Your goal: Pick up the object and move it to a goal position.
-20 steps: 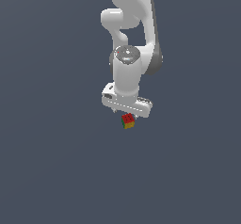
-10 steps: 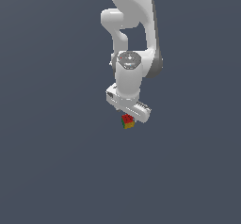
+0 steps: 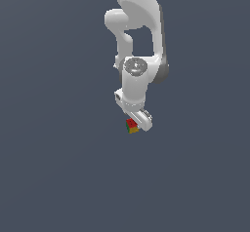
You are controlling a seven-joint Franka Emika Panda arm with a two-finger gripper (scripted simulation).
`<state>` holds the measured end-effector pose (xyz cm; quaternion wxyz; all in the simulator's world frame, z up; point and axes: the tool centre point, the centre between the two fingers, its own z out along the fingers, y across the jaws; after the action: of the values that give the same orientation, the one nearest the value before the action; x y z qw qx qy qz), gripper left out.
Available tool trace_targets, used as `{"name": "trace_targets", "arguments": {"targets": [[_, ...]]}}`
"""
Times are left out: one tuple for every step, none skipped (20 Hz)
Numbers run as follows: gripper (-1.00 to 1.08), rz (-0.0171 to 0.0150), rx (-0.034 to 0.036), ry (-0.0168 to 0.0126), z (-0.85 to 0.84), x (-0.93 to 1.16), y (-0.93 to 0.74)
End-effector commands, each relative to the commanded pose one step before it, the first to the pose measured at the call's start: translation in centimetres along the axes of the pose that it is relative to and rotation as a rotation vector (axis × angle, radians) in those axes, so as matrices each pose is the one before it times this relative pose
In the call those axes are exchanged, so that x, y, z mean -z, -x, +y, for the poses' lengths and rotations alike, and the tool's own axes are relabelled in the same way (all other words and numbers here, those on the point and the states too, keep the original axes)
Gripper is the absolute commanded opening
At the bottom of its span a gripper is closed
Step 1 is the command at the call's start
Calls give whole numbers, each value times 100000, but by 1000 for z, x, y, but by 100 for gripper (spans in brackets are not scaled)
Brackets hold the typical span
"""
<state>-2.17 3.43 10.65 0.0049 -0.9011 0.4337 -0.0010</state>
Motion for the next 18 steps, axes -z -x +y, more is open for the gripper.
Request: {"name": "trace_targets", "arguments": {"targets": [[100, 6, -6886, 169, 129, -476, 243], [100, 10, -2654, 71, 59, -184, 90], [100, 15, -2530, 68, 60, -175, 84], [100, 20, -2394, 65, 59, -164, 77], [100, 23, -2258, 61, 59, -154, 70], [100, 26, -2122, 57, 57, -144, 64], [100, 28, -1985, 53, 55, -134, 58], [100, 29, -1849, 49, 53, -124, 52], [100, 29, -1712, 45, 50, -114, 47], [100, 29, -1575, 41, 47, -105, 42], [100, 29, -1439, 37, 44, -95, 37], [100, 27, -1302, 33, 41, -86, 33], [100, 26, -1163, 29, 36, -77, 30], [100, 24, -1028, 25, 33, -67, 24], [100, 21, -892, 22, 29, -58, 20], [100, 19, -753, 18, 24, -49, 18], [100, 16, -617, 15, 20, -40, 14], [100, 12, -478, 11, 16, -31, 12]]}}
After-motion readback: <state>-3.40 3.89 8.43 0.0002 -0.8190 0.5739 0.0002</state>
